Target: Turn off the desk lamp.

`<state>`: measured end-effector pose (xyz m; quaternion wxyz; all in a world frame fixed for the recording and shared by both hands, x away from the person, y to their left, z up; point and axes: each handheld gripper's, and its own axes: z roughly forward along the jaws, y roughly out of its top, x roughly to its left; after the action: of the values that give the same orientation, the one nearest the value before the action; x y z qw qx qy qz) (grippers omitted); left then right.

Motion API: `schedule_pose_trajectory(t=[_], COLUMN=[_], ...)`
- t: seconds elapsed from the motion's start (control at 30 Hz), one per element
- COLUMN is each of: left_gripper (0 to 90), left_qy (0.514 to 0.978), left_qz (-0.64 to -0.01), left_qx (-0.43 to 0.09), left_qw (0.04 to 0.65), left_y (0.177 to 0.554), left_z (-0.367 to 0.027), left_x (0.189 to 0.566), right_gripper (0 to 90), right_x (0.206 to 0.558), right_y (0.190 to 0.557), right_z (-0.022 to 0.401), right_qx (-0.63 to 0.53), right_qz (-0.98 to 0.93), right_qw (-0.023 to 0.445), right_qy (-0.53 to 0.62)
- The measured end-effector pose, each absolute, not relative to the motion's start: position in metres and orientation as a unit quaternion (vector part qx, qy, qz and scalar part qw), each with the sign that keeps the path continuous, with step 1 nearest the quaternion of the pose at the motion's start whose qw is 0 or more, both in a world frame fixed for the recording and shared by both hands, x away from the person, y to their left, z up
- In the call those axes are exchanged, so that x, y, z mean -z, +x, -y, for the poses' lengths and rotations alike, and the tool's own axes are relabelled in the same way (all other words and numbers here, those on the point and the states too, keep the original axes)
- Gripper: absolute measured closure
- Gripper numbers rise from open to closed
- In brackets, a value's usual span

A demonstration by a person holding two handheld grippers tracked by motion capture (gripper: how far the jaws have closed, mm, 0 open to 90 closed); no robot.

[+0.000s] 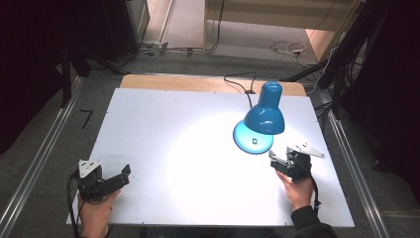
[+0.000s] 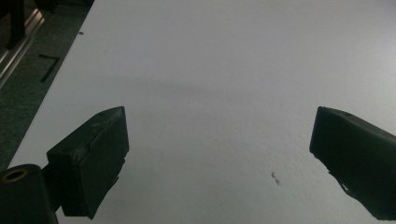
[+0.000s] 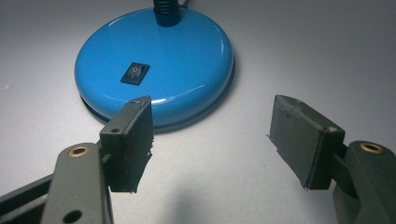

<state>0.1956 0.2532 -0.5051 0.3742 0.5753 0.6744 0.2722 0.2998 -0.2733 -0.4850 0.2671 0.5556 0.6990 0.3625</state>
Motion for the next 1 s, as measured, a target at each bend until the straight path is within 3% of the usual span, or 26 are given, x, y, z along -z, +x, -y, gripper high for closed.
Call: schedule_pose_trajectory(t=[0.6,0.83,0.87,0.93,1.0], left_gripper=[5.4,5.4,5.4,5.4,5.4], left_qy=[0.576,0.576,0.576,0.575,0.575], left_qz=[-0.674,-0.674,-0.674,-0.675,-0.675], left_qx=[-0.271,-0.27,-0.27,-0.27,-0.27], left_qw=[0.375,0.376,0.376,0.376,0.376], left_y=[0.195,0.195,0.195,0.195,0.195], left_z=[-0.254,-0.254,-0.254,-0.255,-0.255], left_x=[0.505,0.505,0.505,0.505,0.505], right_gripper=[37.2,52.3,55.9,71.2,76.5], right_x=[0.485,0.487,0.488,0.489,0.49], right_y=[0.308,0.312,0.313,0.314,0.315], right_z=[0.256,0.246,0.245,0.241,0.24], right_qx=[-0.373,-0.382,-0.384,-0.392,-0.396], right_qz=[-0.705,-0.708,-0.708,-0.709,-0.708], right_qw=[0.262,0.263,0.266,0.268,0.266], right_qy=[0.543,0.533,0.53,0.522,0.521])
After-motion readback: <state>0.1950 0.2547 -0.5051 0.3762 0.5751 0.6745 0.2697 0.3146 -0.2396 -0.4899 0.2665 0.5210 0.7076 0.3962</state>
